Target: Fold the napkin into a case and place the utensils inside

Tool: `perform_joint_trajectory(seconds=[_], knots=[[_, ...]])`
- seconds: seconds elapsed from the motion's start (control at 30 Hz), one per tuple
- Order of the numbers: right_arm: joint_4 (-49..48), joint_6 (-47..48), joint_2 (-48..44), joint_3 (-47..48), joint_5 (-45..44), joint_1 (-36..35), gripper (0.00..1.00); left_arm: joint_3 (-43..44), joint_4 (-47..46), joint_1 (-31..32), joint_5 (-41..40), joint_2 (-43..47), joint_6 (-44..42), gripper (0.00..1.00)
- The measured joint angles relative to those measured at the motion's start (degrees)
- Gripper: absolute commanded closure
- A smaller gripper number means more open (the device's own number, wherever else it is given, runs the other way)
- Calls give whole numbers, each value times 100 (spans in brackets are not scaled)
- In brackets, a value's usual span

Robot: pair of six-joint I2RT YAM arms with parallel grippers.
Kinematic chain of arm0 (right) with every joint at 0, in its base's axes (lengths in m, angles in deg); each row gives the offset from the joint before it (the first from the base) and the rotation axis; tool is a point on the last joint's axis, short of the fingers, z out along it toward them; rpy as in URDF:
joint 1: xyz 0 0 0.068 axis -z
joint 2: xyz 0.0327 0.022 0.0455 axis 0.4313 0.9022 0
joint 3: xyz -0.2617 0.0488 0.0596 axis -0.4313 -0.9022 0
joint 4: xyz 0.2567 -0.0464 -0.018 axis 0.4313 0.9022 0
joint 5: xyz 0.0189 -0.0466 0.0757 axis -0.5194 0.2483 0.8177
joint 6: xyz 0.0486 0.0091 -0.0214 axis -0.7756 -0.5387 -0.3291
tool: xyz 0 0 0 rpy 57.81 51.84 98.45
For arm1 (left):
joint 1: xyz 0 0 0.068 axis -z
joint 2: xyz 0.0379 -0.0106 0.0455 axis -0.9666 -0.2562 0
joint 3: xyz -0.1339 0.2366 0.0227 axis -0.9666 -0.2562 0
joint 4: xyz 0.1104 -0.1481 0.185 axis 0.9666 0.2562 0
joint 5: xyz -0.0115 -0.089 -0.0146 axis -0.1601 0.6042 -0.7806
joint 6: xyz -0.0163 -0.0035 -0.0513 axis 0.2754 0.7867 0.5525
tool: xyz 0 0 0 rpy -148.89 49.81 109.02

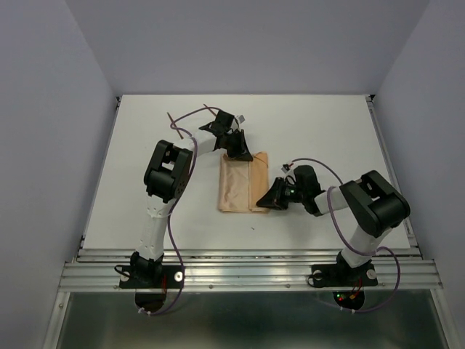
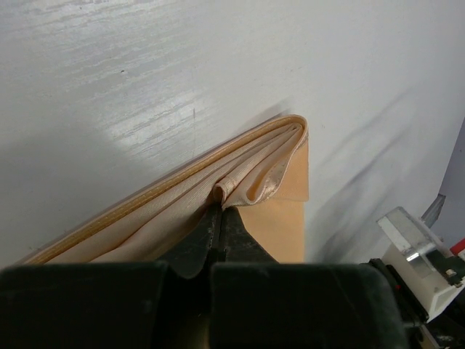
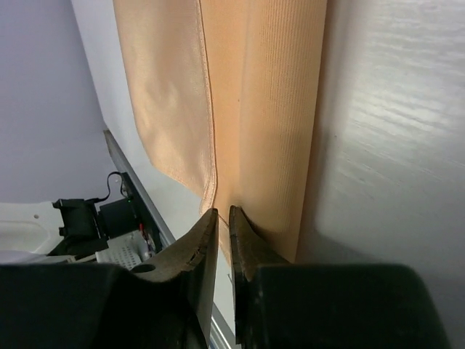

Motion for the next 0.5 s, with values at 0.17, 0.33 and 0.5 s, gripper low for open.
perform_joint_trajectory(seconds=[0.17, 0.33, 0.5], knots=[[1062, 264, -192, 713, -170, 328, 82, 0, -7, 0, 7, 0, -24, 100], [1947, 485, 236, 2264, -643, 579, 82, 0, -17, -7, 35, -4, -48, 100], [2798, 590, 765, 3499, -1329, 621, 82, -2, -24, -13, 48, -7, -72, 100]])
